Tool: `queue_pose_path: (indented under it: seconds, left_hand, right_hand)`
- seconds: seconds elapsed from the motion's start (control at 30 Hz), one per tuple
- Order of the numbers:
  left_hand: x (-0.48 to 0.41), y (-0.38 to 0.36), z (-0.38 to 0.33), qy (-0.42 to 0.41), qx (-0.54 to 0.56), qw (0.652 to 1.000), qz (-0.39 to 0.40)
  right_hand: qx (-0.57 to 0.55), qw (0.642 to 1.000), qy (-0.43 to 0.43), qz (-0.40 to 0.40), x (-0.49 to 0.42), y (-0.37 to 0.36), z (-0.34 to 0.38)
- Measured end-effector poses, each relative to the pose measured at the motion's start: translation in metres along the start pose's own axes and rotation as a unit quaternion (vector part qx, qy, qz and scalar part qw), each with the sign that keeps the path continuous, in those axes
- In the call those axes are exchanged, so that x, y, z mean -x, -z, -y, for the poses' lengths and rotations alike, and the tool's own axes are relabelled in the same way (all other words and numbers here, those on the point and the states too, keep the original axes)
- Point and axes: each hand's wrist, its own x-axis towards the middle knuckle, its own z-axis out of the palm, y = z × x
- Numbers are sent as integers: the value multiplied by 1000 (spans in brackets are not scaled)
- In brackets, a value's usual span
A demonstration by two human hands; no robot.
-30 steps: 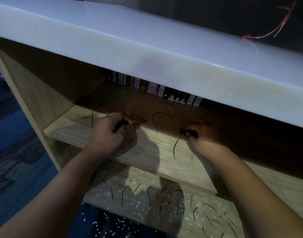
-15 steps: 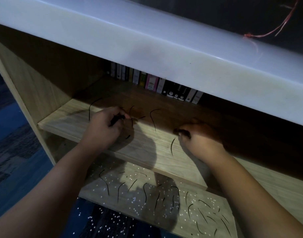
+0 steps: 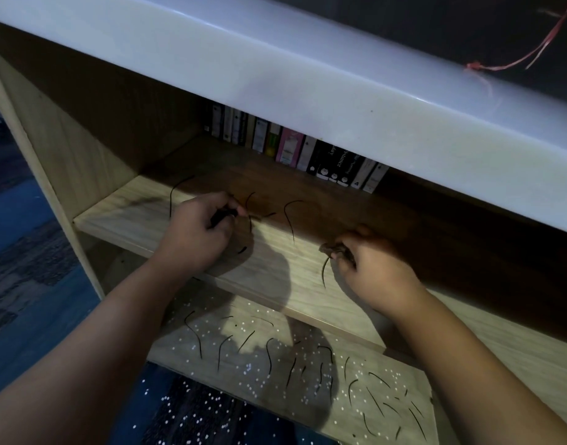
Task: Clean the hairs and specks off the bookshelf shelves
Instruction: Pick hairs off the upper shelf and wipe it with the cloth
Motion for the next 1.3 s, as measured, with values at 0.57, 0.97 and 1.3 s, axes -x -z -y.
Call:
queue_pose_path:
  seconds: [0.57,0.97,1.3]
  left_hand:
    - [1,3,-3,-1,9,1000,15]
    - [2,4,-5,-19,-2,1000,4]
    - [2,4,-9,5,-17,1000,18]
  right_hand:
    - [-92,994,-58,-25,-18,-5,-29]
    - [-166,986,-17,14,-7,-3,-20]
    - [-169,985,-39,17,-31,-3,0]
